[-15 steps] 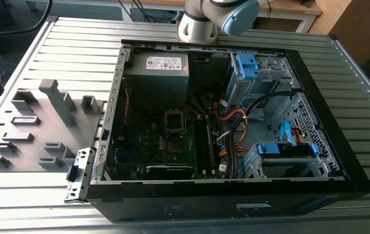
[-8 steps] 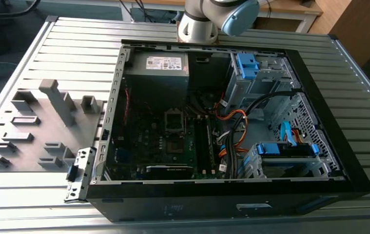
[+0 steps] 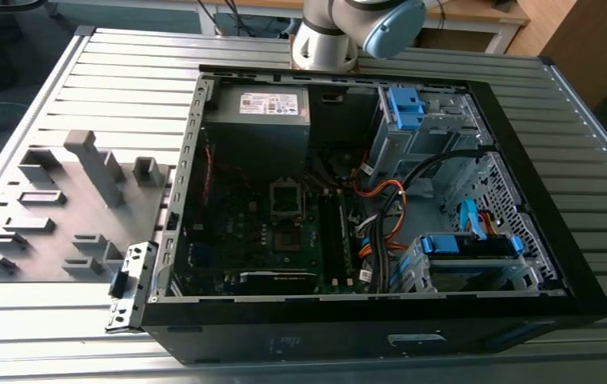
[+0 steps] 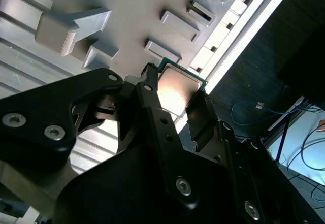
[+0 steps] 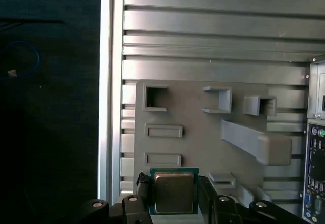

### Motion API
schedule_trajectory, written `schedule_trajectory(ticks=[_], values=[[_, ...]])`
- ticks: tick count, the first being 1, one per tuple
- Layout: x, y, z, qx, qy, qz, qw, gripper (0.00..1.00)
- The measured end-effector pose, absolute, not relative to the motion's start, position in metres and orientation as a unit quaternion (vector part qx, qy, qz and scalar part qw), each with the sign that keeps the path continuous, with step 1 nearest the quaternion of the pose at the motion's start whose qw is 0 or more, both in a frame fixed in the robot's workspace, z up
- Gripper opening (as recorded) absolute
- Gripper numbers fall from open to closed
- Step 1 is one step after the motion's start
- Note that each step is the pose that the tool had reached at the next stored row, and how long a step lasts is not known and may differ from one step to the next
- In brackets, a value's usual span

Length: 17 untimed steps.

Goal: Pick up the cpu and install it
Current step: 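Pick up the cpu and move it towards the insertion slot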

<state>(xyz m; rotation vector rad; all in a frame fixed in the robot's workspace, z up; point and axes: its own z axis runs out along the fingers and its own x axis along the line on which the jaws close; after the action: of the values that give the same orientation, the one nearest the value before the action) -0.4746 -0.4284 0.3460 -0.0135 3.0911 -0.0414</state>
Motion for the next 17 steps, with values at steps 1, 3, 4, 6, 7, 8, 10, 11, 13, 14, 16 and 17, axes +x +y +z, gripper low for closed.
schedule_trajectory(ticks=[1, 3, 4, 6, 7, 8, 10, 11, 13, 14, 16, 17], values=[[-0.475, -0.428, 0.346, -0.004, 1.000, -0.013, 0.025, 0.47], [-0.475, -0.428, 0.346, -0.004, 1.000, -0.013, 0.025, 0.47], [-0.475, -0.428, 0.346, -0.004, 1.000, -0.013, 0.025, 0.47], [-0.475, -0.428, 0.347, -0.004, 1.000, -0.013, 0.025, 0.47], [-0.474, -0.428, 0.347, -0.004, 1.000, -0.013, 0.025, 0.47], [-0.474, -0.428, 0.347, -0.004, 1.000, -0.013, 0.025, 0.47], [-0.471, -0.428, 0.347, -0.004, 1.000, -0.013, 0.025, 0.47], [-0.469, -0.428, 0.347, -0.004, 1.000, -0.013, 0.025, 0.47], [-0.465, -0.429, 0.347, -0.004, 1.000, -0.013, 0.025, 0.47], [-0.462, -0.429, 0.347, -0.004, 1.000, -0.013, 0.025, 0.47], [-0.456, -0.430, 0.347, -0.004, 1.000, -0.013, 0.025, 0.47], [-0.452, -0.430, 0.346, -0.004, 1.000, -0.013, 0.024, 0.47]])
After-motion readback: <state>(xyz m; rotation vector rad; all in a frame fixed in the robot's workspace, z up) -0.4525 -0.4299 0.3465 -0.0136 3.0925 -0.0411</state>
